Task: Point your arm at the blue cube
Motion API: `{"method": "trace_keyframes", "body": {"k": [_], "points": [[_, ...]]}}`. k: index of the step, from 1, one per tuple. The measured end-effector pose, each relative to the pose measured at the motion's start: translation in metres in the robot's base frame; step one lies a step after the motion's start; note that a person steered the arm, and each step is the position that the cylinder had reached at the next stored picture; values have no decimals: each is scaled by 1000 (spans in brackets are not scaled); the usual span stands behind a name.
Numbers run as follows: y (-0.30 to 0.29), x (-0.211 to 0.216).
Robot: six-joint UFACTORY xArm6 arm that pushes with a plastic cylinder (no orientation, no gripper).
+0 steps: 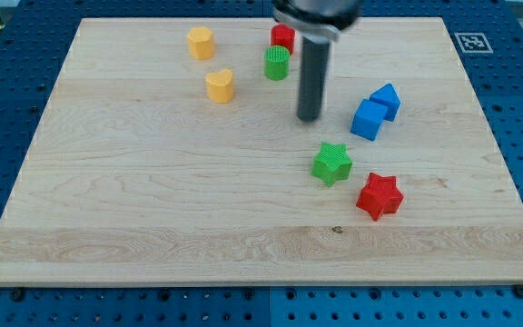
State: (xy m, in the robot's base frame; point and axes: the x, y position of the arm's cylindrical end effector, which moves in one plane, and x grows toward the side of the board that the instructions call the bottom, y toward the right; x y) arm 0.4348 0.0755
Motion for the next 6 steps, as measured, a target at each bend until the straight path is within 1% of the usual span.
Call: {"method": "trace_keyframes", "body": {"k": [2,3,4,5,6], "points": [[15,33],[32,68],[32,60],[32,18],[32,-34]]}}
